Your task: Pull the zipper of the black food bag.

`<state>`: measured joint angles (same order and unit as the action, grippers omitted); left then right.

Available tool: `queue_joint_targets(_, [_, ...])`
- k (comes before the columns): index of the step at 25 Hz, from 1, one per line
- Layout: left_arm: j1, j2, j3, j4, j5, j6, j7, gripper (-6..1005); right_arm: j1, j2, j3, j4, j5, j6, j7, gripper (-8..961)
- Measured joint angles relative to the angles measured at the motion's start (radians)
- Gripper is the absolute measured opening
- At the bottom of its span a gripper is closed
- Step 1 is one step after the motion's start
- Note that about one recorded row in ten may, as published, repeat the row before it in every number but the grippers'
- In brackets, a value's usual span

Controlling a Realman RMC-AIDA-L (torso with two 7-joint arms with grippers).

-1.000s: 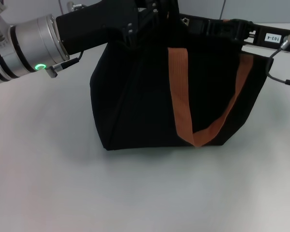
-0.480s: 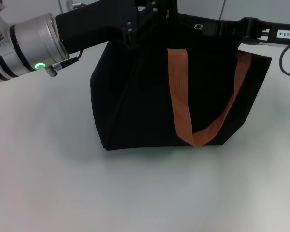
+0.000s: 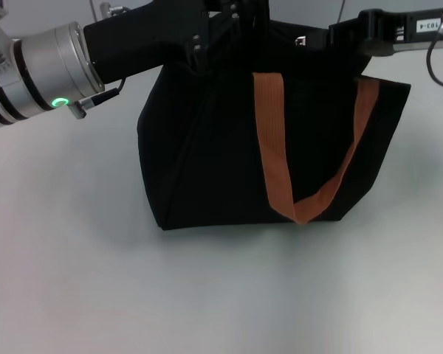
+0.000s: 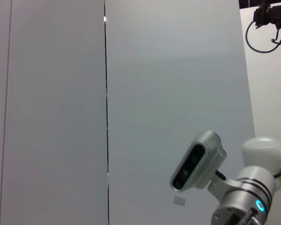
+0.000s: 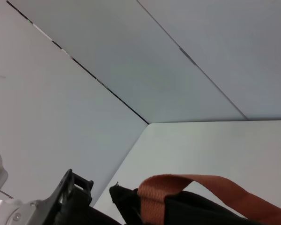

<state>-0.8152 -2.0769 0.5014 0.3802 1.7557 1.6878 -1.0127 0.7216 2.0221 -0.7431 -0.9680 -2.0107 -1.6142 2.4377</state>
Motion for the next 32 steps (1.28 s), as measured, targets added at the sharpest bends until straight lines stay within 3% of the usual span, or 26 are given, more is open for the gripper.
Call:
queue_joint_targets(18, [0.005,-0.001,0.002,-0.003,0.0,0.011,0.0,62,0.185,-0.084,0.006,-0.014,-0.201,-0.123,0.176,22])
queue_joint_targets(32, [0.012,-0.002,0.005,-0.004,0.0,0.015,0.0,64,0.231,-0.089,0.0,-0.019,-0.29,-0.156,0.21,40])
